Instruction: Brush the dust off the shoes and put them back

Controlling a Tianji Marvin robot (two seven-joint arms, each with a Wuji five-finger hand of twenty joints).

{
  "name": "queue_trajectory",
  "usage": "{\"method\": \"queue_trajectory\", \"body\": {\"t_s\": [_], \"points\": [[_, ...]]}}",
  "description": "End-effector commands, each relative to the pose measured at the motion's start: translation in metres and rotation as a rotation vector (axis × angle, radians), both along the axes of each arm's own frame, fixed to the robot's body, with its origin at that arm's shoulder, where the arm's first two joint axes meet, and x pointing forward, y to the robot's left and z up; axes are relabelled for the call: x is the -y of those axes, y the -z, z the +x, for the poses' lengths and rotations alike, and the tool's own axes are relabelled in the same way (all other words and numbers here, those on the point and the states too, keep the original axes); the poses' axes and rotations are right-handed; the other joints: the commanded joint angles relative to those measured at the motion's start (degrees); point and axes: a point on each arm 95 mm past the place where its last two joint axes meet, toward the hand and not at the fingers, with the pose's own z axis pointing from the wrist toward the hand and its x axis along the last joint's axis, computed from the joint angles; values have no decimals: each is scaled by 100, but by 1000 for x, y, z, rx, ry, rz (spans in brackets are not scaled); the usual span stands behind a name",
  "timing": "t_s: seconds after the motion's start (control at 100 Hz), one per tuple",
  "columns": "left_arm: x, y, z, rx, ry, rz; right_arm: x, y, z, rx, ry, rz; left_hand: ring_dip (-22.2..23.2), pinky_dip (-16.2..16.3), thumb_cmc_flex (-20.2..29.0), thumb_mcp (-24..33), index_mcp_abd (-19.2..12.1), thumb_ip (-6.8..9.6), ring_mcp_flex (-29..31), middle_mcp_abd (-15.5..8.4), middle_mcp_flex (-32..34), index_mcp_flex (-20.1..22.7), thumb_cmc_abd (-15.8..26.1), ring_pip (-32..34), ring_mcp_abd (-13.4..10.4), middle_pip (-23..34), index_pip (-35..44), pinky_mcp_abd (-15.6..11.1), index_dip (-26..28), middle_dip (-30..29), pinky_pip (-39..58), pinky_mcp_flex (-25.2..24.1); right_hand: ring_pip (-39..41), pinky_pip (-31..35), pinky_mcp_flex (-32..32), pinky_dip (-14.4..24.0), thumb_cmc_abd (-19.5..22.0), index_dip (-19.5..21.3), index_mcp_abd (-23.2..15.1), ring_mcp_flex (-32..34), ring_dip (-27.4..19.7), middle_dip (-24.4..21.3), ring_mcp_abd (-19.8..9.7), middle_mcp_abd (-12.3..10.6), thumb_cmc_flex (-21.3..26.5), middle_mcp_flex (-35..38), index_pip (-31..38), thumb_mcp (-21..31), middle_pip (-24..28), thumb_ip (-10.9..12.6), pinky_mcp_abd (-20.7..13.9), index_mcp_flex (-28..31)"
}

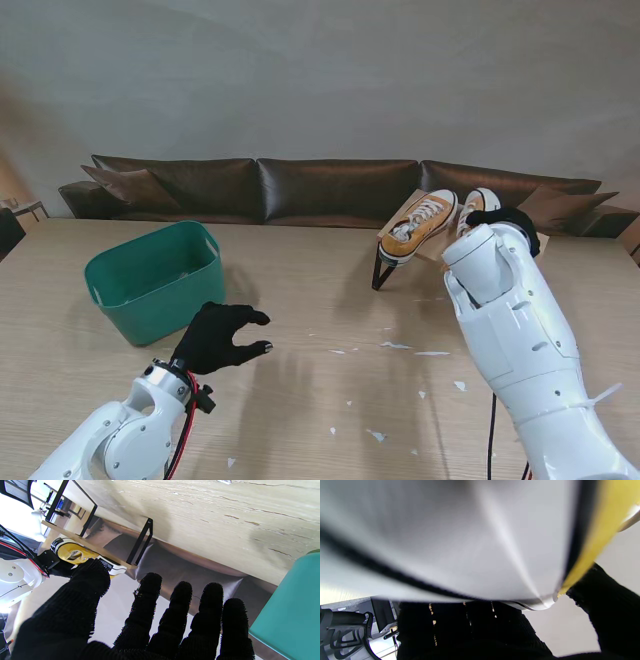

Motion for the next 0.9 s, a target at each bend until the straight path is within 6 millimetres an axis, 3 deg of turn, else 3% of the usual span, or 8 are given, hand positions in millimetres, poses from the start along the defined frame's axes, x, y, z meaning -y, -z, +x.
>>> {"method": "queue_trajectory", "body": {"t_s": [0.0, 0.32, 0.89], "points": [[2, 2, -1, -16, 5, -3, 0, 3, -3, -37, 32, 18, 93, 108, 44, -113, 21, 188, -161, 46, 34, 80, 230, 91, 77, 14, 38, 113, 32, 75, -152, -145, 184, -56, -898, 87, 220, -173, -145, -136, 56, -99, -96, -189, -259, -202, -77, -101, 118, 195, -194, -292], [1, 4, -1, -18, 6, -11, 7, -2, -1, -99, -7, -56, 136, 117, 61, -152, 45, 194, -126, 55, 92, 134, 257, 141, 104, 39, 72, 120, 70, 130, -158, -147, 317, -109, -993, 126, 383, -618, -162, -383, 96, -147, -234, -308, -412, -648, 117, -516, 174, 247, -293, -1028], [1, 6, -1, -22, 11, -18, 23, 0, -4, -187, -51, -145, 180, 130, 86, -216, 79, 206, -120, 78, 129, 206, 350, 175, 129, 44, 106, 124, 113, 186, -154, -154, 340, -137, -1017, 152, 601, -865, -172, -428, 92, -161, -328, -362, -471, -754, 408, -798, 210, 277, -360, -1243]]}}
